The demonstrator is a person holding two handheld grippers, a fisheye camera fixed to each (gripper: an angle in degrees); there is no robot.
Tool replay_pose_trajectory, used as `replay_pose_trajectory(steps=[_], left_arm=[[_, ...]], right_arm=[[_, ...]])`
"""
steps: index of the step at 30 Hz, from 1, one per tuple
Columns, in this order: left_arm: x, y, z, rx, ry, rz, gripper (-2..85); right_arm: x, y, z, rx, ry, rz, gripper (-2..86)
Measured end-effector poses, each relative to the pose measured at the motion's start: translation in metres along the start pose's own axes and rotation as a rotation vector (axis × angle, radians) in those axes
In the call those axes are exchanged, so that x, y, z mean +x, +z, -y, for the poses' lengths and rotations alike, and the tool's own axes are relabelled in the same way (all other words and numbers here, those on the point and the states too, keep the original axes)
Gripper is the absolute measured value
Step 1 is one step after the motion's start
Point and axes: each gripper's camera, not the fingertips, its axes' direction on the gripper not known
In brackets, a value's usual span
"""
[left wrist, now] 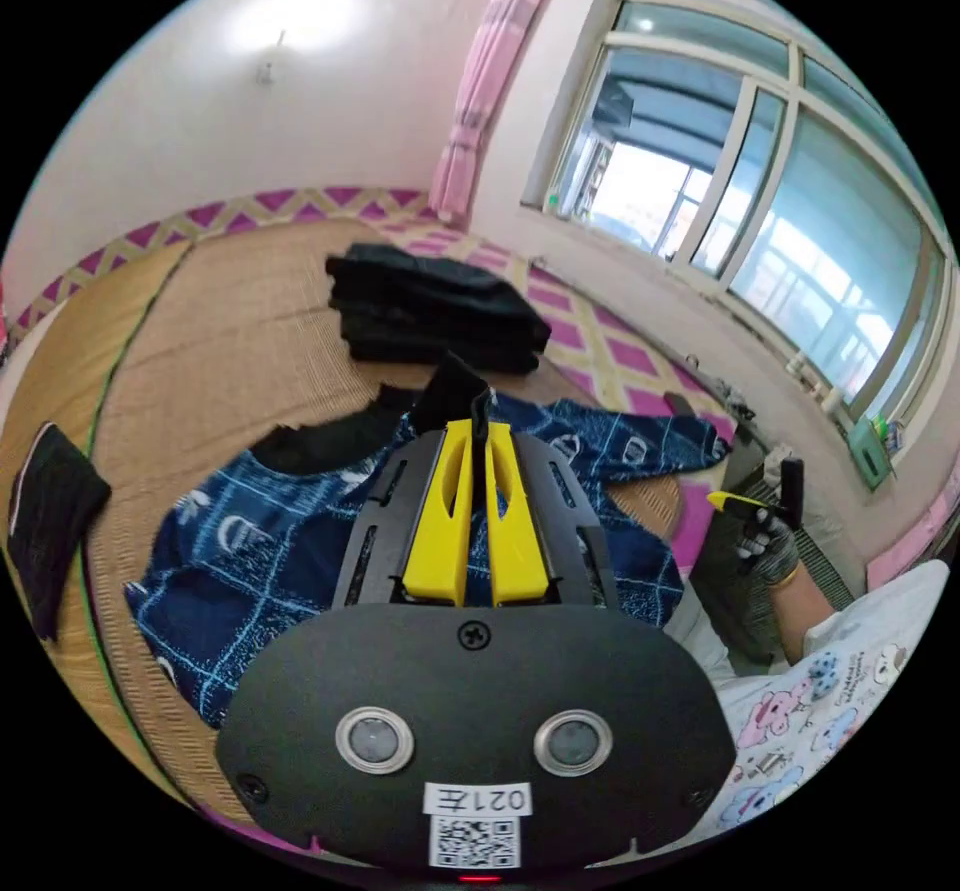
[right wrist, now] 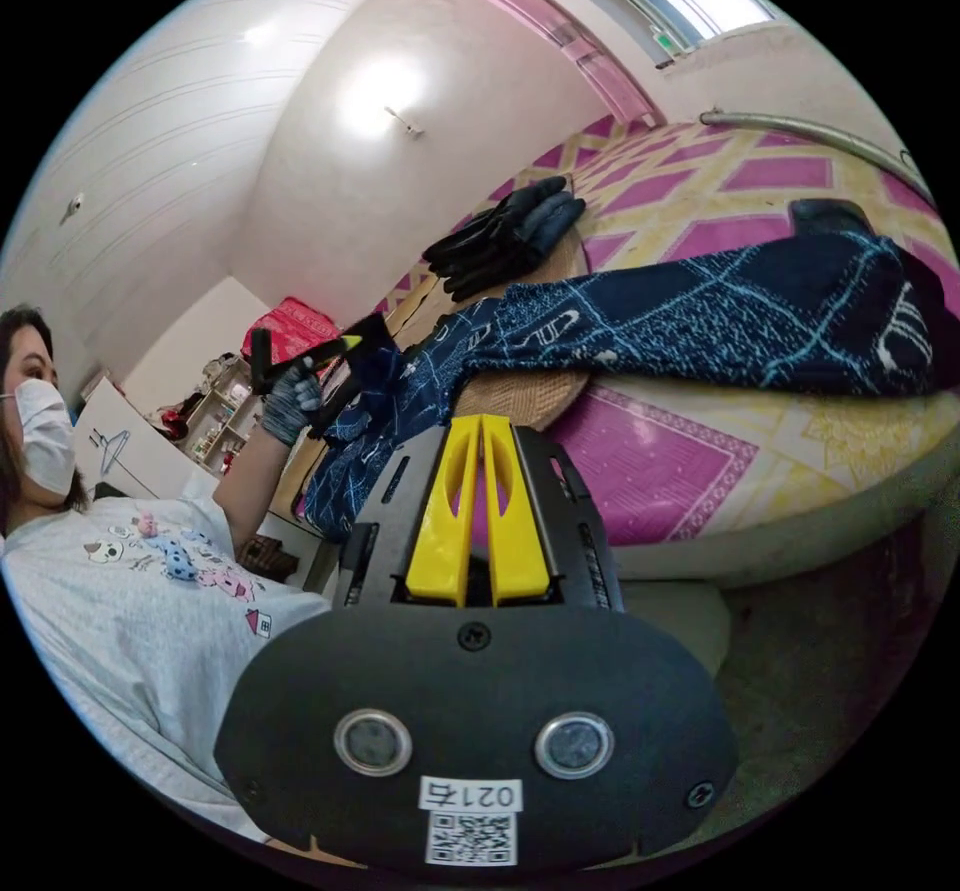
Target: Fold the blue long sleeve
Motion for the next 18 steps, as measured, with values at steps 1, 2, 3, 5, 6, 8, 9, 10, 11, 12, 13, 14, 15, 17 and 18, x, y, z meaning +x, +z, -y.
replay_pose_trajectory(steps=[1, 2, 3, 5, 6, 8, 9, 10, 11, 12, 13, 14, 15, 17, 18], left_arm=[[0.010, 0.022, -0.008, 0.000, 0.009, -0.009, -0.9], [0.016, 0.030, -0.011, 0.009, 0.016, -0.013, -0.9], [0.028, 0.043, -0.015, 0.019, 0.037, -0.018, -0.9], [0.047, 0.065, -0.020, 0.022, 0.058, -0.018, -0.9], [0.058, 0.087, -0.023, 0.013, 0.069, -0.023, -0.9], [0.069, 0.129, -0.031, -0.020, 0.054, -0.051, -0.9], [0.074, 0.161, -0.037, -0.049, 0.040, -0.084, -0.9], [0.078, 0.192, -0.046, -0.080, 0.024, -0.101, -0.9], [0.080, 0.206, -0.051, -0.094, 0.014, -0.105, -0.9], [0.083, 0.230, -0.061, -0.111, 0.008, -0.097, -0.8], [0.084, 0.249, -0.070, -0.131, 0.004, -0.078, -0.7], [0.084, 0.258, -0.074, -0.141, 0.005, -0.078, -0.6], [0.081, 0.271, -0.082, -0.166, -0.006, -0.097, -0.3], [0.079, 0.275, -0.090, -0.140, 0.006, -0.146, 0.7], [0.082, 0.277, -0.095, -0.138, 0.049, -0.167, 2.3]], right_arm=[[0.004, -0.003, -0.003, 0.001, 0.010, 0.001, -0.5], [0.008, -0.006, -0.006, 0.003, 0.015, -0.004, -0.5], [0.010, -0.008, -0.007, 0.002, 0.017, -0.009, -0.6], [0.016, -0.012, -0.009, 0.002, 0.021, -0.030, -0.6], [0.017, -0.012, -0.009, 0.000, 0.021, -0.034, -0.6], [0.022, -0.013, -0.007, 0.005, 0.028, -0.026, -0.5], [0.024, -0.014, -0.006, 0.008, 0.030, -0.018, -0.5], [0.026, -0.015, -0.004, 0.013, 0.035, -0.004, -0.5], [0.027, -0.017, -0.002, 0.020, 0.038, 0.005, -0.5], [0.027, -0.018, -0.002, 0.024, 0.037, 0.008, -0.5], [0.027, -0.021, -0.001, 0.030, 0.034, 0.009, -0.5], [0.027, -0.024, 0.000, 0.031, 0.027, 0.001, -0.4], [0.027, -0.026, 0.001, 0.030, 0.024, -0.004, -0.4], [0.029, -0.033, 0.002, 0.034, 0.016, -0.039, 0.1], [0.030, -0.036, 0.003, 0.038, 0.017, -0.051, 0.3]])
